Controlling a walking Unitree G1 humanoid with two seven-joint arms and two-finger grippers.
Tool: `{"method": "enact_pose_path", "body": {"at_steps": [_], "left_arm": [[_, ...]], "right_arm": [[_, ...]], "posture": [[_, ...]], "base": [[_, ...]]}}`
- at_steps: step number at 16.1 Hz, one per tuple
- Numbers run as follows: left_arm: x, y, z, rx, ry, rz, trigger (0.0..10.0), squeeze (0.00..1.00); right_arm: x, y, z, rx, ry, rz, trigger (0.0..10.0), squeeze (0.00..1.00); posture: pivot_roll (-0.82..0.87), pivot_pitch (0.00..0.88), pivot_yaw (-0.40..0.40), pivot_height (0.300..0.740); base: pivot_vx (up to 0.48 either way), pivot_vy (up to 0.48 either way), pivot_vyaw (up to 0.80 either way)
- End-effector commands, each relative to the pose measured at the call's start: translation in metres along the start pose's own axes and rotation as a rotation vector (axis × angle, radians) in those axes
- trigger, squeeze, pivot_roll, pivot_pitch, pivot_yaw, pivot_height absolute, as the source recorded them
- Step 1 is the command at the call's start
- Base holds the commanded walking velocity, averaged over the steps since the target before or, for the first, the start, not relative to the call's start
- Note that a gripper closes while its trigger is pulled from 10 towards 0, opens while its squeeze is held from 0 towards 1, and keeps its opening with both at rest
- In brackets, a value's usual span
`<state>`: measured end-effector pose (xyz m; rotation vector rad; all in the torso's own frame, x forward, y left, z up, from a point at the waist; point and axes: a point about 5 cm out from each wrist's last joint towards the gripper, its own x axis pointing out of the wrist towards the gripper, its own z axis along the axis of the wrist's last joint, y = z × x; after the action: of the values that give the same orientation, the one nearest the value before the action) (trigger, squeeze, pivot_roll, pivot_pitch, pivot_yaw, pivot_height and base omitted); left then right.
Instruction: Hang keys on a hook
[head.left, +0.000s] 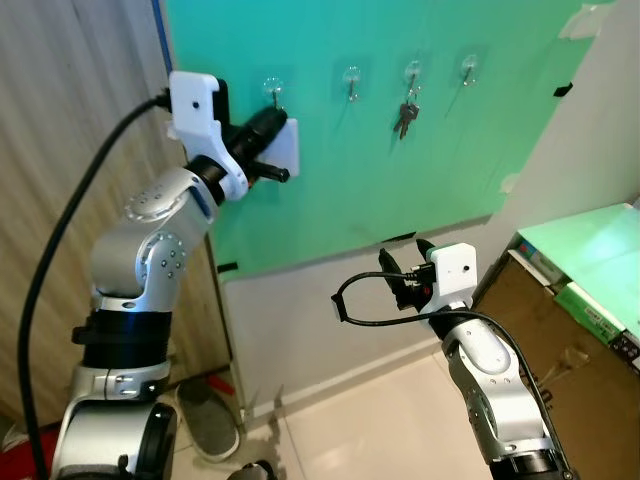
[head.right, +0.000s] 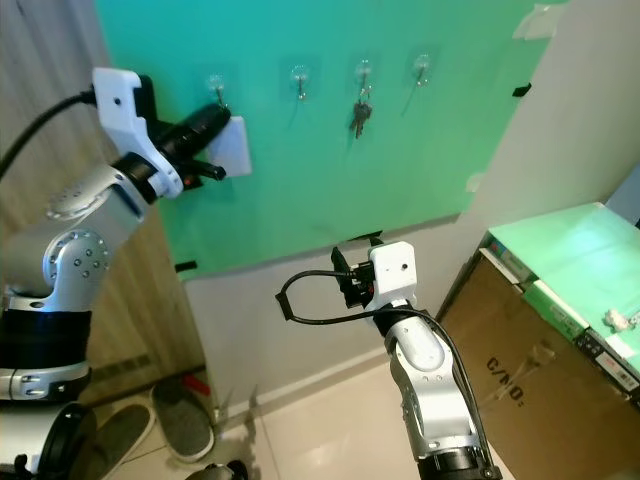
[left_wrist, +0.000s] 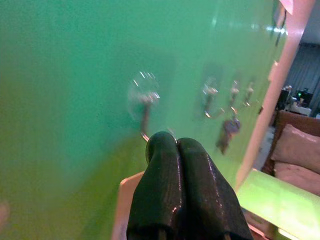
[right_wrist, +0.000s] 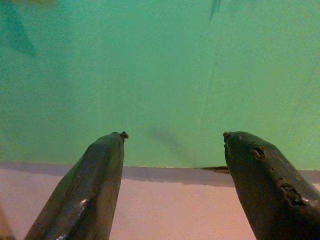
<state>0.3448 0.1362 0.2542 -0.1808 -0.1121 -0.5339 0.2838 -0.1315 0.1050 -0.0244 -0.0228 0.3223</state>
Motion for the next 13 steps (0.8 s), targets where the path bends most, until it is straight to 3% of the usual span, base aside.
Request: {"method": "enact_pose_path", "body": {"at_steps": [1,4,6,8,9,10,13], "left_arm": [[0.002,0.003,-0.007,-0.027,0.049,0.017,10.0,0.00],[0.001,0.010,-0.025,-0.020,0.146,0.073,10.0,0.00],[0.002,0.008,-0.027,-0.018,0.146,0.065,10.0,0.00],[0.004,0.003,-0.021,0.015,0.106,0.042,10.0,0.00],[0.005,-0.004,-0.013,0.102,0.056,0.016,10.0,0.00],[0.005,-0.011,-0.004,0.118,-0.012,-0.014,10.0,0.00],[0.006,-0.020,0.005,0.121,-0.062,-0.064,10.0,0.00]], "right_arm": [[0.001,-0.003,0.003,0.008,-0.015,-0.007,10.0,0.23],[0.001,-0.003,0.001,0.023,-0.003,-0.004,10.0,0.23],[0.001,-0.003,0.001,0.025,0.000,-0.002,10.0,0.23],[0.002,-0.003,0.000,0.024,-0.001,-0.001,10.0,0.22],[0.002,-0.003,0.001,0.016,-0.010,-0.007,10.0,0.22],[0.002,-0.003,0.003,-0.001,-0.023,-0.009,10.0,0.23],[0.002,0.000,0.003,0.002,-0.026,0.001,10.0,0.23]], "posture": [[0.06,0.000,-0.002,0.740],[0.06,0.000,-0.006,0.740],[0.06,0.000,-0.007,0.740],[0.06,0.000,-0.006,0.740],[0.06,0.000,-0.004,0.740],[0.06,0.000,-0.002,0.740],[0.06,0.000,-0.002,0.740]], "base": [[0.000,0.000,0.00],[0.000,0.000,0.00],[0.000,0.000,0.00],[0.000,0.000,0.00],[0.000,0.000,0.00],[0.000,0.000,0.00],[0.000,0.000,0.00]]}}
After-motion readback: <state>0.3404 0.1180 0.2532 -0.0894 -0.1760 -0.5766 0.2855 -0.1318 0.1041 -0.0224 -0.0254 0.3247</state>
